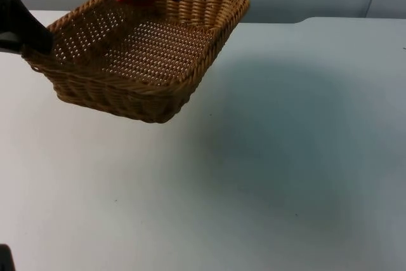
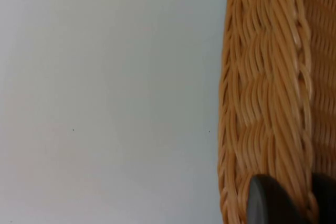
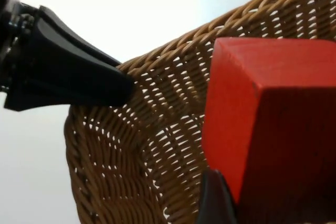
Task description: Pick up the basket with the left hand and place the cube into the basket with the right hand.
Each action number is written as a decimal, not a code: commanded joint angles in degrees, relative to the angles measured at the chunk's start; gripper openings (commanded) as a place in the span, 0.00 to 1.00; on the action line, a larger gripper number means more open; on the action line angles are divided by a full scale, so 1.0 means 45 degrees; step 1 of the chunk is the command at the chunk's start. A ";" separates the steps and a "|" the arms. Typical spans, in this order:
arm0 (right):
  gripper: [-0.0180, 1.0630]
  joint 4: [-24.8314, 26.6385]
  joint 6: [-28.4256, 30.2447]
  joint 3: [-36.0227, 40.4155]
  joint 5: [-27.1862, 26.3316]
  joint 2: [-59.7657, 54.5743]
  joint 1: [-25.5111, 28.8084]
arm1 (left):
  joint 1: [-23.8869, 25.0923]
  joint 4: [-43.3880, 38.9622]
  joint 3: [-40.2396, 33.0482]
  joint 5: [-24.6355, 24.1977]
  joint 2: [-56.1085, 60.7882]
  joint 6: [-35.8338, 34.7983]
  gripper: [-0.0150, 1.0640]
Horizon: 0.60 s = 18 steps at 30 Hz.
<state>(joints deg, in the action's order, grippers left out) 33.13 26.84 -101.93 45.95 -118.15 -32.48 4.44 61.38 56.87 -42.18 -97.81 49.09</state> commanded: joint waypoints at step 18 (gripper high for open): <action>0.56 -0.0302 -0.0644 -0.0087 -0.1222 -0.0481 -0.0043 | -0.0010 0.0382 0.0090 -0.0236 0.0185 -0.0008 0.01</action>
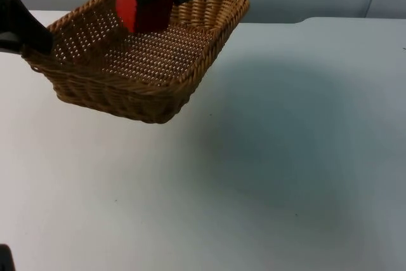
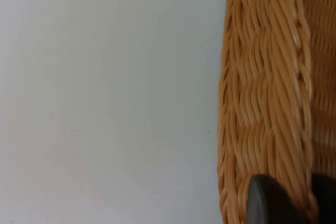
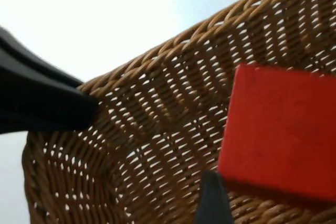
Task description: Pick up the basket with the left hand and place the cube into the basket with the right hand.
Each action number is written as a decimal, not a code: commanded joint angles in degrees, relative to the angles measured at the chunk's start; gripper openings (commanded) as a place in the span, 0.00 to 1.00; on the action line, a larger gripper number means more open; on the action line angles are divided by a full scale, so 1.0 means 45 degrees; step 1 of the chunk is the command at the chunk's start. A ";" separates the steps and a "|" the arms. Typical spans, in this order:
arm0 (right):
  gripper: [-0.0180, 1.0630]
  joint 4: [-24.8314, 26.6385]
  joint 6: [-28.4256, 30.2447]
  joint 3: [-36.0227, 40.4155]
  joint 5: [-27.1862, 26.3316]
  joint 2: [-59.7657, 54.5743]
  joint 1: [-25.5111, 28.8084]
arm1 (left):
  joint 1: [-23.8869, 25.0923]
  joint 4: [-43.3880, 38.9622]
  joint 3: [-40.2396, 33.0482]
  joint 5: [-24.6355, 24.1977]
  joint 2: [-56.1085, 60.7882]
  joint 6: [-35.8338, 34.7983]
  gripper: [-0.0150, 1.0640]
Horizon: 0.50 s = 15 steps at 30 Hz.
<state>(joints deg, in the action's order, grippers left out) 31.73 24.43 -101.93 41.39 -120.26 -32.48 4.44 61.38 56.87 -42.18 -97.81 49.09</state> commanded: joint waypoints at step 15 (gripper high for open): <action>0.56 0.0009 -0.0108 -0.0350 -0.0267 0.0104 -0.0011 | -0.0010 0.0382 0.0090 -0.0236 0.0185 -0.0008 0.01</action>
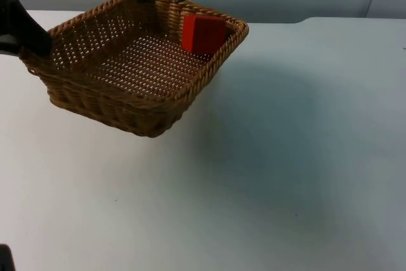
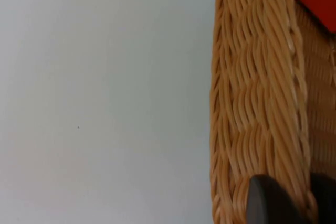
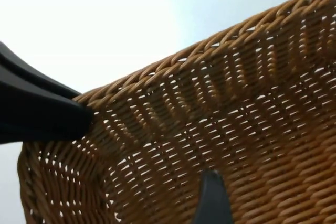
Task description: Pick up the basket with the left hand and place the cube into the basket with the right hand.
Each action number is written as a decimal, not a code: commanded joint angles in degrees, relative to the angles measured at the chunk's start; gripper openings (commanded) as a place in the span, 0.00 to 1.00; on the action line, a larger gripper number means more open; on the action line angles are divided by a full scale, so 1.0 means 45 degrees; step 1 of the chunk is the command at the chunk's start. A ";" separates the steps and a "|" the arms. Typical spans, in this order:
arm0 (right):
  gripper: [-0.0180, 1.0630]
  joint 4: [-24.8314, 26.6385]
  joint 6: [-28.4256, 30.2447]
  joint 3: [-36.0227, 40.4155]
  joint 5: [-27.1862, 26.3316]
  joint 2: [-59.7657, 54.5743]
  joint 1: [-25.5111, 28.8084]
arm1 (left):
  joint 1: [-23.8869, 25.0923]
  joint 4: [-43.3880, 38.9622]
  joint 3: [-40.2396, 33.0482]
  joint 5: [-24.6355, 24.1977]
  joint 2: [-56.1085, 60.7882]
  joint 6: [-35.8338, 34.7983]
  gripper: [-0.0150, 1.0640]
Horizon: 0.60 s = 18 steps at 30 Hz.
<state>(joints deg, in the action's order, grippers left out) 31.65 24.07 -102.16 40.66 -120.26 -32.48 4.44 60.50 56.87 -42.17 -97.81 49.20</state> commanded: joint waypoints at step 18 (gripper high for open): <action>0.53 -0.3125 -0.3953 -0.3302 0.2064 0.1801 0.4265 | -0.0010 0.0553 0.0090 -0.0241 0.0185 -0.0032 0.01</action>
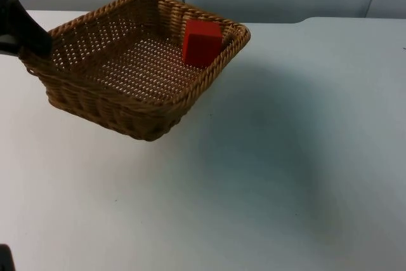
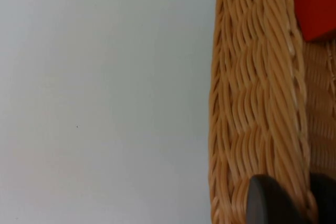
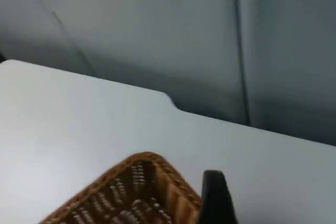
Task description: Pick up the basket with the left hand and place the cube into the basket with the right hand.
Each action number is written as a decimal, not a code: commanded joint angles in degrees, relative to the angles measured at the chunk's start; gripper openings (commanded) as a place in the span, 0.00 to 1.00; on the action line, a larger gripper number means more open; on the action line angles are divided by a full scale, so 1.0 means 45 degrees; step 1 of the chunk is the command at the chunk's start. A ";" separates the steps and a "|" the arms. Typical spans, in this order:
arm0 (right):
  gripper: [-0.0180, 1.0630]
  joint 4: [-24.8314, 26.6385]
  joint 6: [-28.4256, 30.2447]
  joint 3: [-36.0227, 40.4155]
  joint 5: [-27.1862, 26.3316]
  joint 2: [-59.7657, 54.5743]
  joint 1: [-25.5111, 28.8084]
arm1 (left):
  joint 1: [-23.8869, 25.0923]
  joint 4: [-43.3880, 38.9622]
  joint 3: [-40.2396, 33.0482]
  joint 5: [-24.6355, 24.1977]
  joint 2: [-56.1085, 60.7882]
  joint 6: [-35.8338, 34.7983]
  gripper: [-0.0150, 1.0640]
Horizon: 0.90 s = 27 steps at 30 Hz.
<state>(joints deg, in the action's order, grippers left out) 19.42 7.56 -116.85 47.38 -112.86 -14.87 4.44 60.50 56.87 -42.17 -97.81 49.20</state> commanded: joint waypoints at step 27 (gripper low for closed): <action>0.53 -0.2020 -0.1358 -0.0037 0.2107 0.0233 0.3202 | -0.0010 0.0647 0.0090 0.0125 0.0185 -0.0032 0.01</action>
<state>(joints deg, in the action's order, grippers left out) 10.70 1.55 -116.85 56.93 -112.62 -0.58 4.44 60.50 56.87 -40.88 -97.81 49.20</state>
